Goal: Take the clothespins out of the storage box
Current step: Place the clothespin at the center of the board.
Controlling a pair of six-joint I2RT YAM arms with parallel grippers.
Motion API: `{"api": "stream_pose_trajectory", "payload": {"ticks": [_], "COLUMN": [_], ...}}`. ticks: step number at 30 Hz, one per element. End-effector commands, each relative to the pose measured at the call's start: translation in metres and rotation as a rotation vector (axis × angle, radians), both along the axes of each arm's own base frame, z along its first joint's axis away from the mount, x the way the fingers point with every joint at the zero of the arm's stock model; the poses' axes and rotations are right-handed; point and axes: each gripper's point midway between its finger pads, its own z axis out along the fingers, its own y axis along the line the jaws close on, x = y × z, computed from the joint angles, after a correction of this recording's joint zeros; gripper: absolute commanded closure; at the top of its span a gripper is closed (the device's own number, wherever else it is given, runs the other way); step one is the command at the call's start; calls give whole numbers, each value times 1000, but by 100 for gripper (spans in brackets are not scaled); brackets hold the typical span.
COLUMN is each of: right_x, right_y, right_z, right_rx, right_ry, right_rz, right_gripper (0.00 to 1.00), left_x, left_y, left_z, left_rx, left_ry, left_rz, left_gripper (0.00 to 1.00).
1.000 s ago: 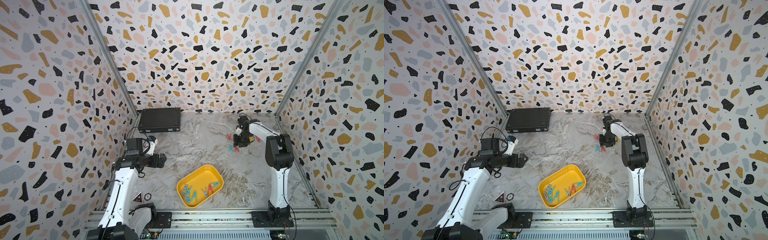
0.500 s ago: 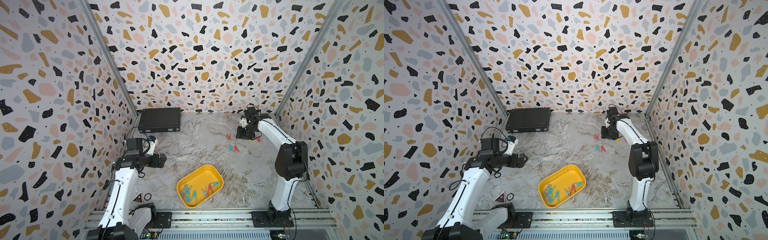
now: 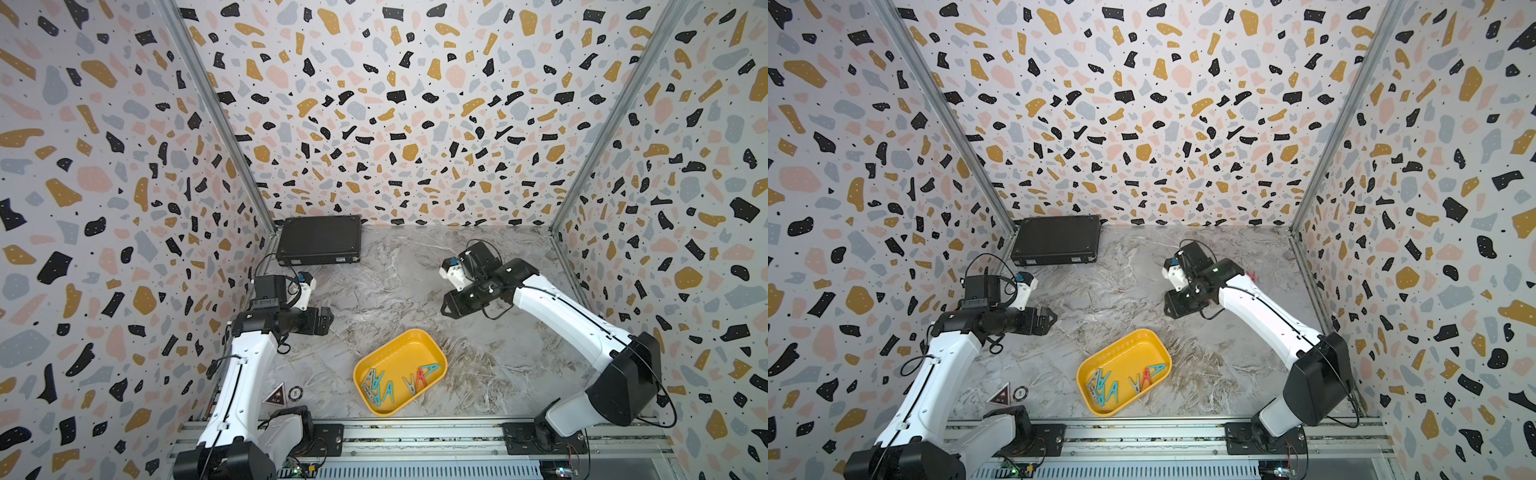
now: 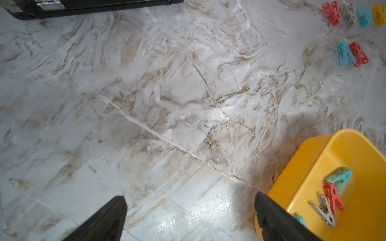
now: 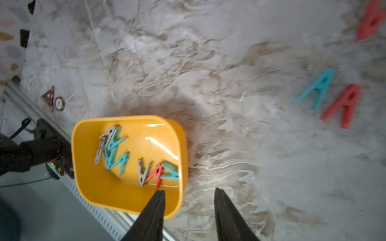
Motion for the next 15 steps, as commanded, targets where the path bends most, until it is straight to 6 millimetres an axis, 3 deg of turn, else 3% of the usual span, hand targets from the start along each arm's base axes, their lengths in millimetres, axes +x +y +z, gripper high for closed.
{"api": "stream_pose_trajectory", "payload": {"ticks": [1, 5, 13, 15], "right_x": [-33, -65, -98, -115], "right_y": [28, 62, 107, 120], "right_z": [4, -16, -69, -81], "right_rx": [33, 31, -9, -38], "right_ry": [-25, -28, 14, 18], "right_rz": [116, 231, 358, 423], "right_gripper": [51, 49, 41, 41], "left_x": [2, 6, 10, 11], "left_y": [7, 17, 44, 49], "left_z": [0, -6, -16, -19], "left_rx": [24, 59, 140, 149], "left_ry": [5, 30, 82, 97], "left_rz": [27, 68, 171, 189], "left_gripper": [0, 0, 0, 0]}}
